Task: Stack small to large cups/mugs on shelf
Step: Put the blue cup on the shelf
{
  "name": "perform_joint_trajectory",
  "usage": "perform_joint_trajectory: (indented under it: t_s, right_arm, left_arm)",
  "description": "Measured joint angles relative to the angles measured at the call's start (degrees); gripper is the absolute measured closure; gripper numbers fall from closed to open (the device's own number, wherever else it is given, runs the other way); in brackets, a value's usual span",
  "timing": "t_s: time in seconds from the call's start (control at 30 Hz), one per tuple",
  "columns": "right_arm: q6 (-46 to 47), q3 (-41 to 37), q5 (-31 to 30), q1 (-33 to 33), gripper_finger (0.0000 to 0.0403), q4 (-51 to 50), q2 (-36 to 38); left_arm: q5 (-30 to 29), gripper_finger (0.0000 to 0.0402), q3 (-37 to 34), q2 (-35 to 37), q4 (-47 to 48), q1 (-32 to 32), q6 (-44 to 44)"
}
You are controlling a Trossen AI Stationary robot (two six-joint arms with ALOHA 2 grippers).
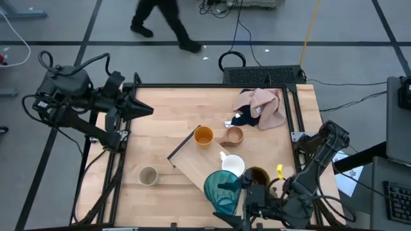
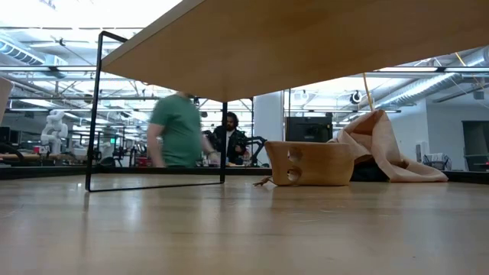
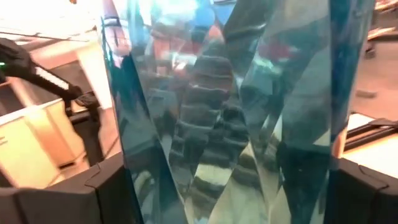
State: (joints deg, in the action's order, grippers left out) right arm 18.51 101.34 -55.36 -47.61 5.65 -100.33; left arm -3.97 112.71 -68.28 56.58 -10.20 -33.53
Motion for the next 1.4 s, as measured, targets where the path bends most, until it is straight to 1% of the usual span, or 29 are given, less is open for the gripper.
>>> perform_joint_trajectory:
  t_s: [0.13, 0.3, 0.4, 0.5, 0.7, 0.8, 0.9, 1.03, 1.2, 1.3, 1.4]
  right_arm:
    - [-1.6, 0.0, -3.8, -1.3, 0.0061, 0.3, -0.8]
    - [-3.3, 0.0, -9.3, -2.2, 0.0058, 1.0, -2.9]
    - [-3.7, 0.0, -11.2, -2.8, 0.0056, 1.7, -4.0]
    - [-6.2, 0.0, -14.5, -3.9, 0.0061, 3.1, -4.8]
    - [-8.2, 0.0, -22.5, -6.3, 0.0060, 4.1, -5.9]
    - [-8.3, 0.0, -25.1, -7.6, 0.0060, 5.2, -6.9]
    - [-9.8, 0.0, -28.6, -8.8, 0.0061, 7.1, -8.0]
    - [-10.0, 0.0, -30.4, -10.0, 0.0060, 6.7, -8.5]
    - [-12.3, 0.0, -30.5, -10.7, 0.0060, 6.0, -8.4]
    - [-12.5, 0.0, -30.5, -11.1, 0.0060, 6.3, -8.7]
    - [-11.8, -0.7, -33.1, -11.9, 0.0060, 6.2, -9.2]
  left_arm:
    - [-1.5, 0.0364, 0.0, 0.2, 0.0, 0.0, 0.6]
    - [-2.2, 0.0364, 0.0, 0.5, 0.0, 0.0, 1.4]
    - [-2.2, 0.0364, 0.0, 0.6, 0.0, 0.0, 1.5]
    - [-2.2, 0.0364, 0.0, 0.6, 0.0, 0.0, 1.5]
    - [-2.7, 0.0364, 0.0, 0.6, 0.0, 0.0, 1.8]
    - [-2.8, 0.0364, 0.0, 0.6, 0.0, 0.0, 1.8]
    - [-4.0, 0.0364, 0.0, 0.6, 0.0, 0.0, 1.9]
    - [-7.5, 0.0364, 0.0, 0.6, -0.1, 0.0, 1.9]
    - [-12.4, 0.0364, 0.0, 0.6, -0.1, 0.0, 1.0]
    - [-13.6, 0.0364, 0.0, 0.6, -0.1, 0.0, -1.2]
    - [-14.1, 0.0364, 0.0, 0.4, 0.0, 0.0, -1.9]
